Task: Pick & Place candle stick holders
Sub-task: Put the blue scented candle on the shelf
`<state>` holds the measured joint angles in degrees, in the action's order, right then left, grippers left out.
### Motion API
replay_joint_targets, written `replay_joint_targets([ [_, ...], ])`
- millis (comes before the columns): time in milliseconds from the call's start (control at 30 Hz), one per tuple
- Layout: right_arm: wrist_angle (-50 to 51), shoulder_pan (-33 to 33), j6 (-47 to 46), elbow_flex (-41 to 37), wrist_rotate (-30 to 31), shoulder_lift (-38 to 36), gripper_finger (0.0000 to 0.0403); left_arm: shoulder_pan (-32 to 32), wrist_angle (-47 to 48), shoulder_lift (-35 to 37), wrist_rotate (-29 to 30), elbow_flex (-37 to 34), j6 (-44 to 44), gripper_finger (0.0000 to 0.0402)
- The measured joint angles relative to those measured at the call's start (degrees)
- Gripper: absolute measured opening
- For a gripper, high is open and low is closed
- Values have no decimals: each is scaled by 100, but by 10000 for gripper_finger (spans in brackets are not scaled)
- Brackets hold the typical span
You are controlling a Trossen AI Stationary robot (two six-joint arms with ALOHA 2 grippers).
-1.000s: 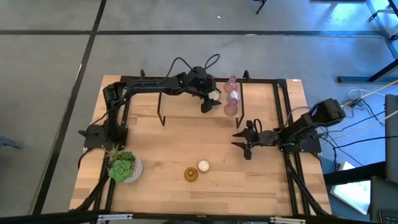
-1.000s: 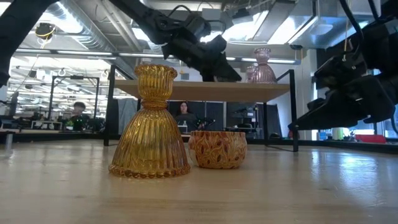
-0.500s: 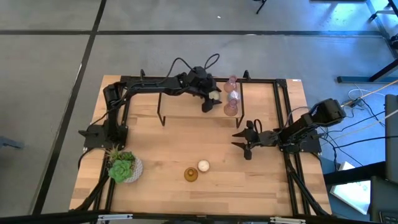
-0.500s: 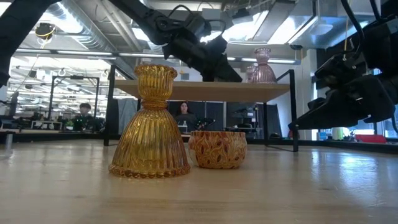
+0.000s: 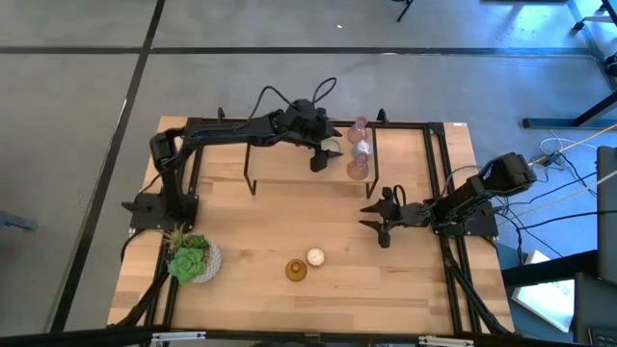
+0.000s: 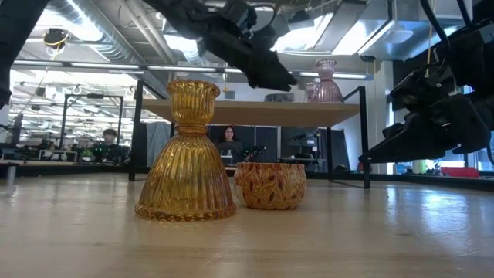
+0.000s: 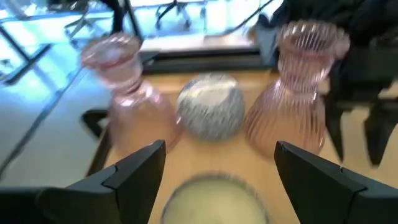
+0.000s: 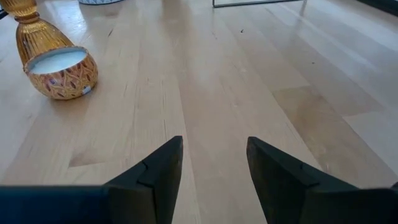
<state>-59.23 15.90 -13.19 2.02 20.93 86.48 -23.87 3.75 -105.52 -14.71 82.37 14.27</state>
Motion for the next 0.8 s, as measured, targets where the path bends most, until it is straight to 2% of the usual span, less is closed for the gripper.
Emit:
replay_joint_targets([
  [133,71,0,-137,0,-1,0,183,-110,896,272,572,2,219,298],
  [367,136,0,-247,0,1,0,183,-369,1645,609,537,-187,101,288],
  [467,134,0,-247,0,0,2,183,-511,1677,617,303,-291,112,280],
  [600,117,-2,-247,0,1,2,183,-710,1487,552,-403,-491,52,264],
  [800,126,-7,-247,0,2,2,183,-743,1128,502,-582,-708,69,248],
])
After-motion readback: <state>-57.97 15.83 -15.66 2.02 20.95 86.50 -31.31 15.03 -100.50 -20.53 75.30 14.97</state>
